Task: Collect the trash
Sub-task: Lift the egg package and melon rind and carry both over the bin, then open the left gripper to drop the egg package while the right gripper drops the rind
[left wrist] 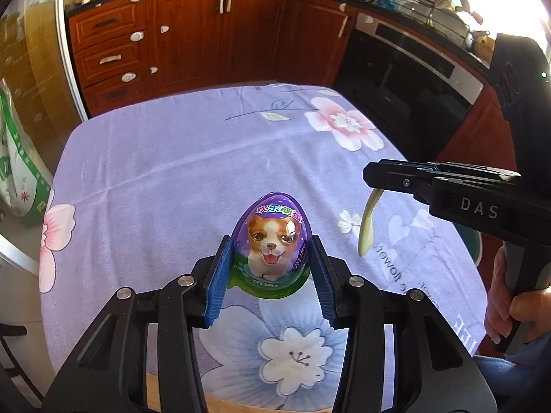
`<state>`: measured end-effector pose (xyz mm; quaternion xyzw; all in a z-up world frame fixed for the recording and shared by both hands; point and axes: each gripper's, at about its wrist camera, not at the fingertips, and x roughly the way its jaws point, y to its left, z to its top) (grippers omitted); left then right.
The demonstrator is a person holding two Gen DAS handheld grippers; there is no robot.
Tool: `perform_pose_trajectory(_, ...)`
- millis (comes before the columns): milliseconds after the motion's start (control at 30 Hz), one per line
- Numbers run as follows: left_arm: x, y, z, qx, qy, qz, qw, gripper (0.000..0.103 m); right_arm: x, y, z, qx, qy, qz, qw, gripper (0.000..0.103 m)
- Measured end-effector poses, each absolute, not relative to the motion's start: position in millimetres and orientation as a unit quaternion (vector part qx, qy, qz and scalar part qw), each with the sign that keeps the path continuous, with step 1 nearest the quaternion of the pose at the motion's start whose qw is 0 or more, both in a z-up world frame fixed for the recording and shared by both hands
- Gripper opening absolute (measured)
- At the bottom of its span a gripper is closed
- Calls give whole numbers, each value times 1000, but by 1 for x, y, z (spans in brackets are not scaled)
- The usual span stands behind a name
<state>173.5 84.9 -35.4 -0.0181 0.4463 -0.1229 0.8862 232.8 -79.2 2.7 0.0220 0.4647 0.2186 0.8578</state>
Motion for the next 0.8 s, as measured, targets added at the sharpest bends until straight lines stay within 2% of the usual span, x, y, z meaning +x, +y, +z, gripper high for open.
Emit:
perform_pose_trajectory(433, 168, -57, 3, 48, 415, -217, 882, 45, 199, -238, 38, 93, 417, 136, 894, 16)
perform_pose_trajectory(800, 161, -186, 4, 105, 414, -302, 852, 45, 159, -400, 15, 158, 412, 19, 897, 16)
